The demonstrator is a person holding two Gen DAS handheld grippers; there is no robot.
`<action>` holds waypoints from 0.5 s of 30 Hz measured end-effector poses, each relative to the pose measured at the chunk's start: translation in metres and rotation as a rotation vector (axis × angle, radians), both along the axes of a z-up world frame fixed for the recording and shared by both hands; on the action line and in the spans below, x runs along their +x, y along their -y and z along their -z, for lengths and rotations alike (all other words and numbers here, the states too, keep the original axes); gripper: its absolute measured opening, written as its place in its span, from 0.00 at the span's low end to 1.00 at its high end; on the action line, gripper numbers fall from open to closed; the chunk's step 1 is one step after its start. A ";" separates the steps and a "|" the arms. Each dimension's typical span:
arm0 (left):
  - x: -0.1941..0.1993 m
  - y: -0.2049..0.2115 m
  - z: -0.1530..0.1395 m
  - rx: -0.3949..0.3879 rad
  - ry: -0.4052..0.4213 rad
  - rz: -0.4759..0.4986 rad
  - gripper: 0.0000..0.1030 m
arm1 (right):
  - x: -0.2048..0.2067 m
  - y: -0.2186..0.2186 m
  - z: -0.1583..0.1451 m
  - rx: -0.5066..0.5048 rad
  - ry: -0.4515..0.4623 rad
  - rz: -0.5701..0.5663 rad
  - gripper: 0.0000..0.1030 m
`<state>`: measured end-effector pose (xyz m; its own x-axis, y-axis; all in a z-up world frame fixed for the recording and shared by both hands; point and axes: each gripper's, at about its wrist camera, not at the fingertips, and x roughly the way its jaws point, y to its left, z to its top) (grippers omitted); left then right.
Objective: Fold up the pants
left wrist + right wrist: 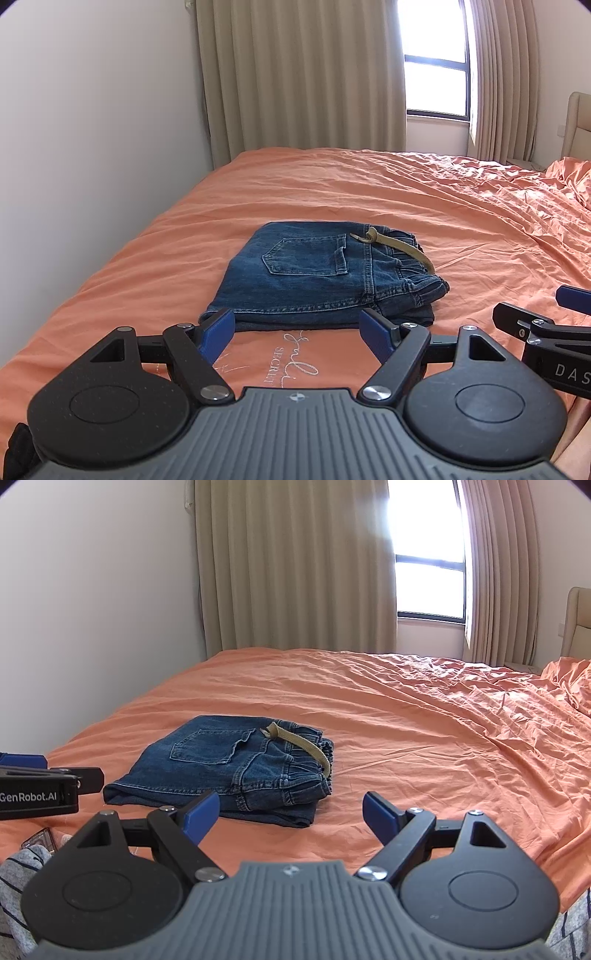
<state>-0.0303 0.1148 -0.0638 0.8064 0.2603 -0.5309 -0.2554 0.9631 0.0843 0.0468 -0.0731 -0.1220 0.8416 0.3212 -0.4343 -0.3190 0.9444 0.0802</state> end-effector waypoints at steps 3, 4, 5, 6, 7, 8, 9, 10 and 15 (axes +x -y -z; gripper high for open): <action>0.000 0.000 0.000 0.001 0.002 0.002 0.87 | -0.001 0.001 -0.001 0.002 0.003 0.002 0.79; 0.001 -0.002 0.000 0.001 0.003 0.004 0.87 | -0.002 0.001 -0.001 0.002 0.004 0.003 0.79; 0.001 -0.002 -0.001 0.001 0.004 0.004 0.87 | -0.002 0.001 -0.001 0.003 0.006 0.004 0.79; 0.001 -0.002 -0.001 0.001 0.005 0.006 0.87 | -0.003 0.000 -0.001 0.003 0.007 0.004 0.79; 0.001 -0.002 -0.001 0.001 0.006 0.006 0.87 | -0.003 0.000 -0.001 0.004 0.007 0.003 0.79; 0.000 -0.002 -0.001 0.002 0.005 0.006 0.87 | -0.003 0.000 -0.002 0.003 0.007 0.004 0.79; 0.000 -0.002 -0.001 0.002 0.006 0.007 0.87 | -0.003 0.000 -0.002 0.003 0.007 0.004 0.79; 0.000 -0.002 -0.001 0.002 0.006 0.007 0.87 | -0.003 0.000 -0.002 0.004 0.007 0.003 0.79; 0.000 -0.001 -0.001 0.002 0.005 0.006 0.87 | -0.004 0.000 -0.002 0.005 0.008 0.004 0.79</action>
<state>-0.0304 0.1158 -0.0630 0.8109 0.2562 -0.5261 -0.2498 0.9646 0.0847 0.0427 -0.0733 -0.1197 0.8464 0.3198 -0.4258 -0.3160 0.9452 0.0820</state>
